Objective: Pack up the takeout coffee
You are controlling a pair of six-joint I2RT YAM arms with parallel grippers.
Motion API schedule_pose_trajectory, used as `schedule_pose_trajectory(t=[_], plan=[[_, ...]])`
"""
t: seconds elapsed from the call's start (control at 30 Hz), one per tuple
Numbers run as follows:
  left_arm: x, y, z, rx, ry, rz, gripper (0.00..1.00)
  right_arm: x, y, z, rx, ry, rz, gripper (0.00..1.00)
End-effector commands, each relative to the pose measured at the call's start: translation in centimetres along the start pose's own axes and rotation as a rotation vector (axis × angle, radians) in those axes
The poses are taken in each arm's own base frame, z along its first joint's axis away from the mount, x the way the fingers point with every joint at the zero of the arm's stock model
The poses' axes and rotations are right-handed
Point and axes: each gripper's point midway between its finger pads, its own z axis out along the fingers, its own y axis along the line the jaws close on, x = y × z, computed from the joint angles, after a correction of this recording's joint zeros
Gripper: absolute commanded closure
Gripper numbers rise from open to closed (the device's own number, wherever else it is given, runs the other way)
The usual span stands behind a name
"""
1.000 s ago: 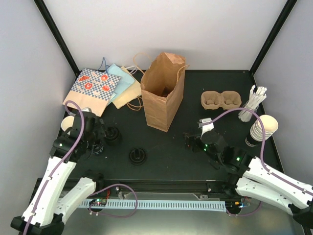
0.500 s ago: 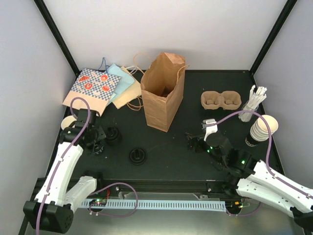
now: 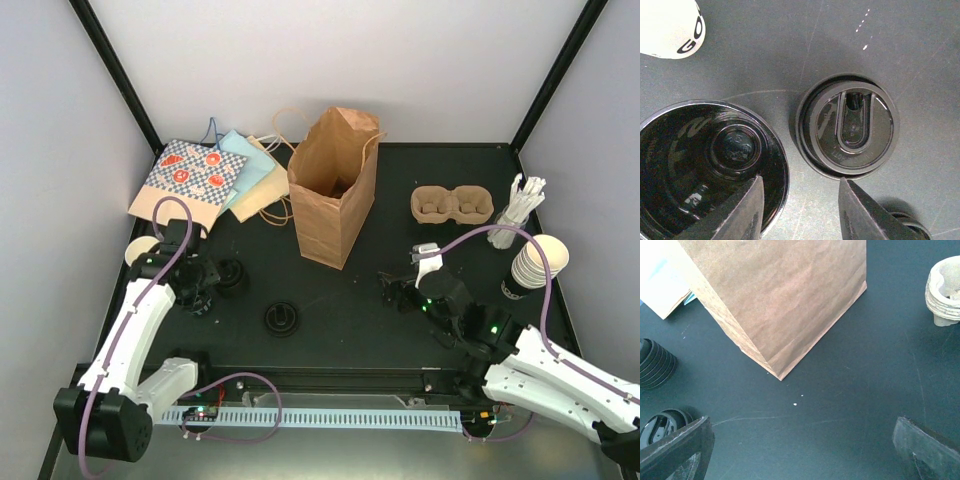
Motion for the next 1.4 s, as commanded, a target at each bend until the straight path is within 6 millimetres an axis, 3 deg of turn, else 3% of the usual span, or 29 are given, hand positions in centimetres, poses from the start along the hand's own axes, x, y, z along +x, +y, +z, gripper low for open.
schedule_pose_trajectory(t=[0.0, 0.07, 0.67, 0.73, 0.97, 1.37], plan=[[-0.1, -0.1, 0.5, 0.013, 0.009, -0.003, 0.6, -0.6, -0.1, 0.0, 0.009, -0.024, 0.001, 0.0], [-0.1, -0.1, 0.7, 0.015, 0.013, -0.004, 0.64, -0.7, -0.1, 0.0, 0.01, -0.024, 0.001, 0.0], [0.2, 0.1, 2.3, 0.02, 0.095, -0.023, 0.73, -0.6, -0.4, -0.2, 0.02, -0.022, 0.005, 0.0], [0.2, 0.2, 2.4, 0.015, 0.094, -0.027, 0.78, -0.6, -0.4, -0.2, 0.021, -0.023, 0.006, 0.0], [-0.4, 1.0, 1.1, -0.023, 0.051, -0.038, 0.98, -0.8, -0.4, -0.3, 0.022, -0.025, 0.005, 0.0], [-1.0, 1.4, -1.2, -0.041, 0.023, -0.035, 0.99, -0.9, 0.3, 0.1, 0.008, -0.013, 0.007, 0.0]])
